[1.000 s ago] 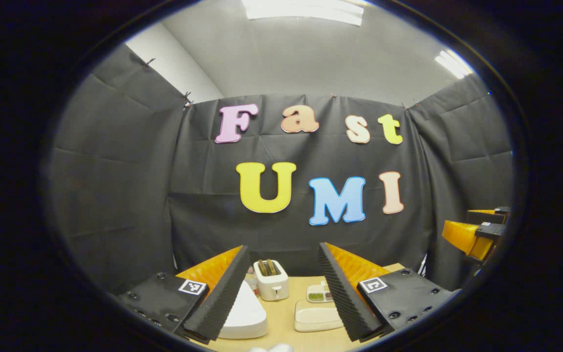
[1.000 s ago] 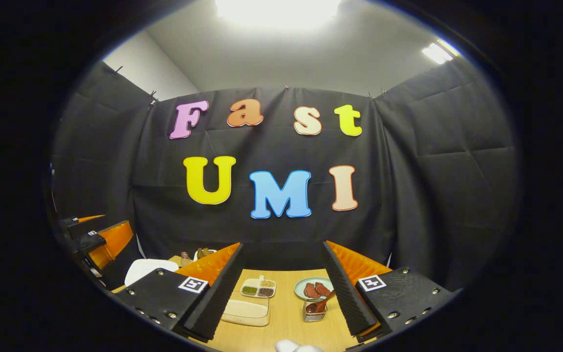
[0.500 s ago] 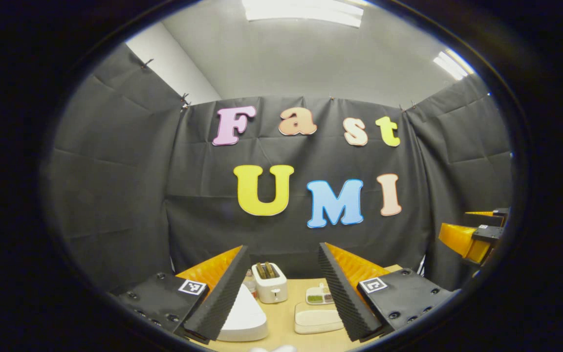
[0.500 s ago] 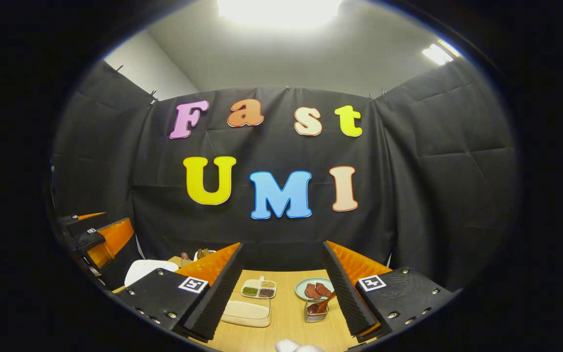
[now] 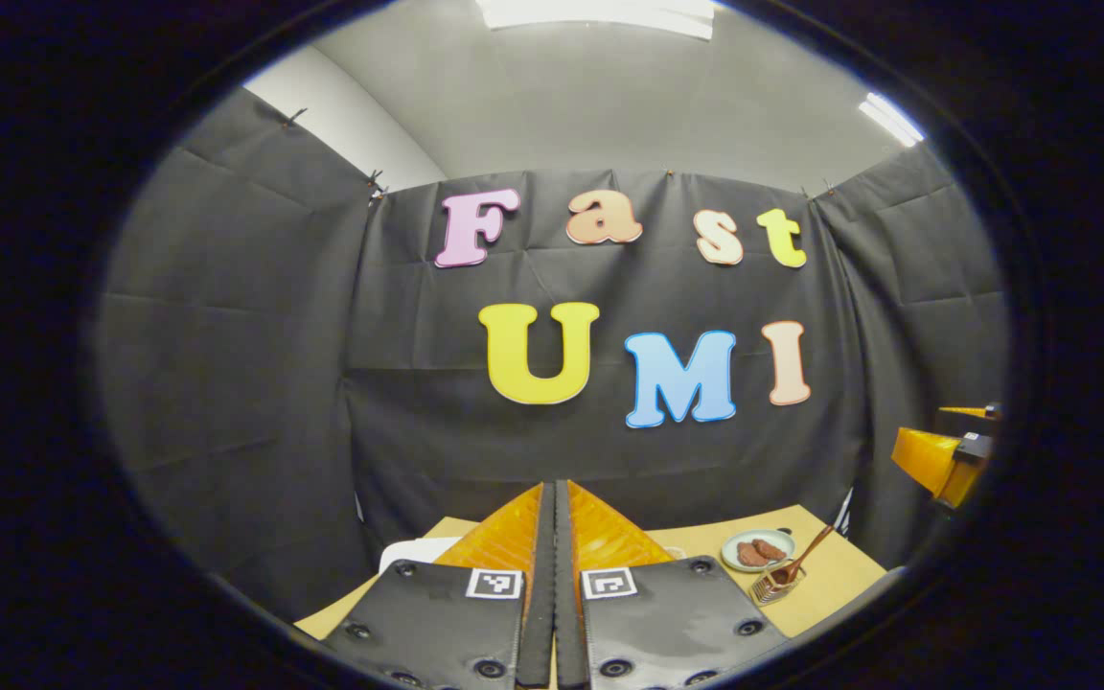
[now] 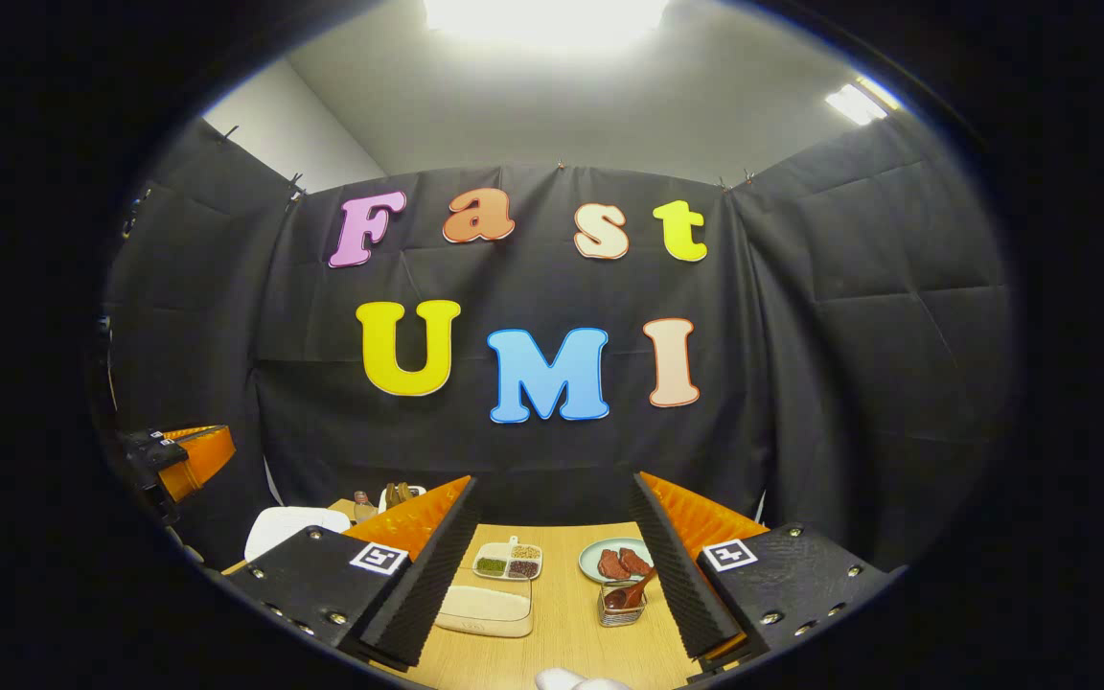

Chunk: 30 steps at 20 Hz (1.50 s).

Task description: Close the left gripper, press the button to open the rice cooker; take a wooden spoon from the chopstick holder with the right hand, scoop a spoonful of rice and pour it into the rice cooker, then put the wooden spoon back into the chopstick holder.

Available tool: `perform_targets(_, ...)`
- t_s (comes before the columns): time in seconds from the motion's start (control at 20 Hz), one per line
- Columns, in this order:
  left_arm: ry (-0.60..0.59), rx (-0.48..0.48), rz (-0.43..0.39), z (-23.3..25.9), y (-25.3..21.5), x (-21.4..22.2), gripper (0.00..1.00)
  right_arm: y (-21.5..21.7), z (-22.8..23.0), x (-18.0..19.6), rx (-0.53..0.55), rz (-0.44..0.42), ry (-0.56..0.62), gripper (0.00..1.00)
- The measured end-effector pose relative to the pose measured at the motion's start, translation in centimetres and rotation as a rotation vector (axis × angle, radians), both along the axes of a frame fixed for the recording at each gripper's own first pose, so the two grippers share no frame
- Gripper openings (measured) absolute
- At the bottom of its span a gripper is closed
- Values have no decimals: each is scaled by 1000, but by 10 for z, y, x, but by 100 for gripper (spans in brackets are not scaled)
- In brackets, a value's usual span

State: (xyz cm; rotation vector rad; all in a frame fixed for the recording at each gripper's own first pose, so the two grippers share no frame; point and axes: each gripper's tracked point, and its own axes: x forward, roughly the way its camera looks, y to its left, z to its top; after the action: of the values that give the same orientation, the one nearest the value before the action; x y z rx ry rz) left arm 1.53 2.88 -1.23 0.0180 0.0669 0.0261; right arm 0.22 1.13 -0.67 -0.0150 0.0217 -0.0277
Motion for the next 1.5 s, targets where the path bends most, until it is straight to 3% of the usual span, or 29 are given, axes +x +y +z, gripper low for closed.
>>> perform_targets(0.1,14,4,-5,-6,2,7,9,1,-3,1,1,-2,12,96)
perform_targets(0.3,79,-29,60,-40,39,40,8,1,-16,5,-2,-11,61,96)
perform_targets(0.6,298,-13,212,-163,113,82,9,7,-31,6,-42,-18,137,96)
perform_targets(0.75,408,-46,249,-229,126,91,9,8,-41,9,-56,-24,181,96)
perform_targets(0.9,467,-20,288,-273,140,105,9,9,-48,10,-74,-26,208,96)
perform_targets(1.1,553,-74,313,-312,146,106,9,12,-54,13,-92,-13,228,96)
perform_targets(1.5,599,-11,328,-326,150,101,9,27,-66,20,-52,45,268,96)
